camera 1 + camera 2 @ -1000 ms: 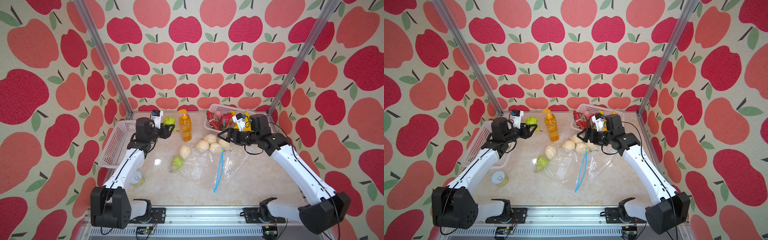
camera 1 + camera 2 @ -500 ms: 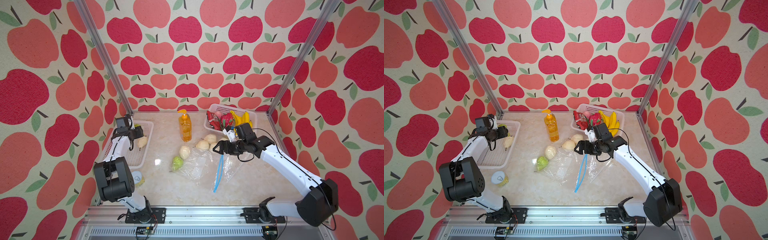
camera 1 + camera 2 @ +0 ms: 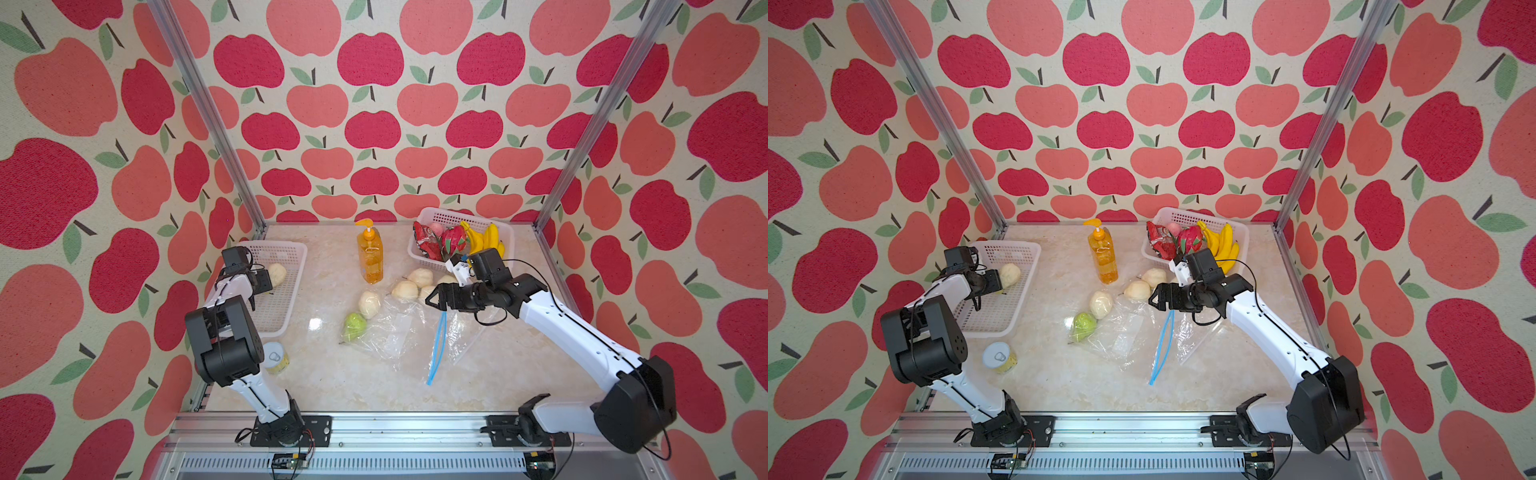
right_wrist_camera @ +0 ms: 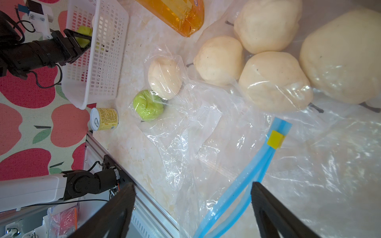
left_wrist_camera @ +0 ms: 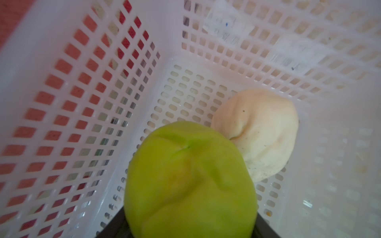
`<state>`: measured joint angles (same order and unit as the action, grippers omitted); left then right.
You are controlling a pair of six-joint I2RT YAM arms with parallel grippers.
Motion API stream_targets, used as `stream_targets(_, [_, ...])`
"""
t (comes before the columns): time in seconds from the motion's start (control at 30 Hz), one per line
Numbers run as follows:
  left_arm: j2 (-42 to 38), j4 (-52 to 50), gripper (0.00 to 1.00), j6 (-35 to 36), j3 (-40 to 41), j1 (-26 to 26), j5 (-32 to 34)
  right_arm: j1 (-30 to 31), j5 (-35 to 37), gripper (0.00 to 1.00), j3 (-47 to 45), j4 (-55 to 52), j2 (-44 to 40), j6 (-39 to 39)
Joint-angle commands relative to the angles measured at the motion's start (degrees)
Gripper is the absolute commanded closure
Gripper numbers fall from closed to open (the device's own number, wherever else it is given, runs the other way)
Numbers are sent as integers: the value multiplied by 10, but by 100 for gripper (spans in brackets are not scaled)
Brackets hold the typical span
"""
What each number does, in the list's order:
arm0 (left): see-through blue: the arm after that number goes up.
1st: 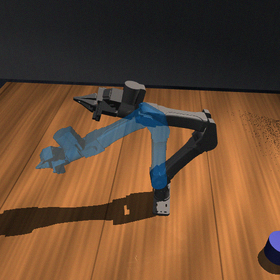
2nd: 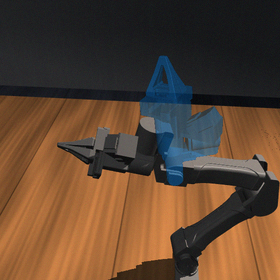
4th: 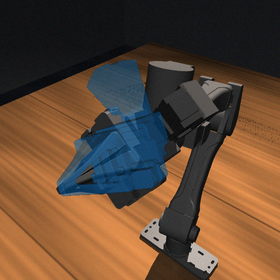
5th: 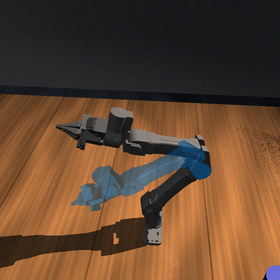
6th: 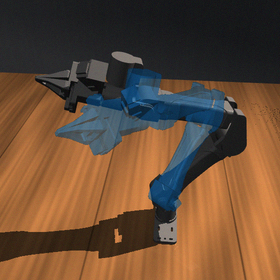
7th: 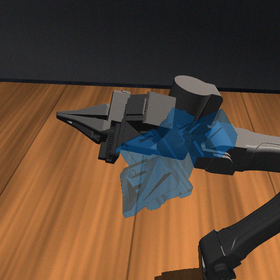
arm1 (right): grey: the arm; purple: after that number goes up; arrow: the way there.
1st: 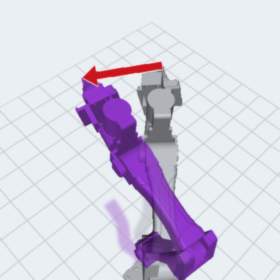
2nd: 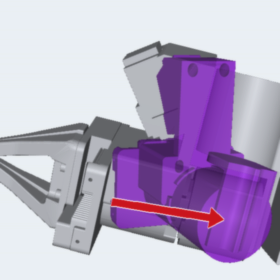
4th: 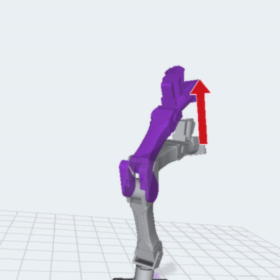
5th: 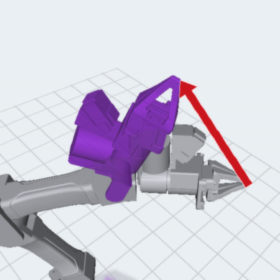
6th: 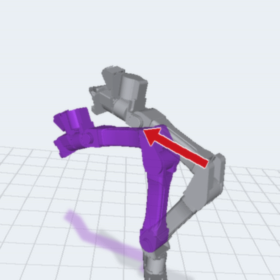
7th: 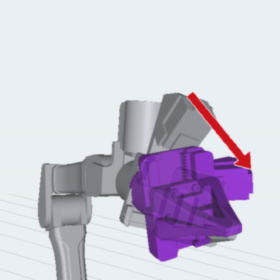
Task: Open the zip-top bag and take out the pear
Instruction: Place the pear in the basket.
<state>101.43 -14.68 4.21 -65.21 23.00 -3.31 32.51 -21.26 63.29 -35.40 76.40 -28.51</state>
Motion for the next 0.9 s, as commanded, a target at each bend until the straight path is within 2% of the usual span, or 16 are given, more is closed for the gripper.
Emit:
stream_targets(0.0, [16, -15, 25, 1, -6, 4, 8, 3, 0, 9, -1, 5, 5, 6])
stream_targets(0.23, [-26, -58, 12, -2, -30, -7, -21, 3, 6, 9, -22, 0, -14, -10])
stream_targets(0.33, [-78, -69, 8, 16, -31, -55, -10, 2, 12, 11, -36, -8, -34, -26])
stream_targets(0.47, [-141, -109, 6, 23, -45, -127, -26, -6, 4, 19, -57, -38, -69, -37])
stream_targets(0.57, [-156, -169, 10, -22, -80, -165, -90, -24, 0, 32, -83, -49, -106, -53])
stream_targets(0.6, [-156, -188, 12, -41, -92, -174, -115, -31, -5, 40, -91, -51, -116, -57])
stream_targets(0.67, [-151, -228, 16, -68, -114, -211, -136, -44, -16, 63, -110, -51, -136, -65])
stream_targets(0.73, [-152, -248, 17, -84, -116, -252, -142, -47, -25, 77, -127, -42, -146, -76])
stream_targets(0.87, [-157, -261, 18, -94, -102, -323, -162, -45, -51, 83, -156, -13, -145, -103])
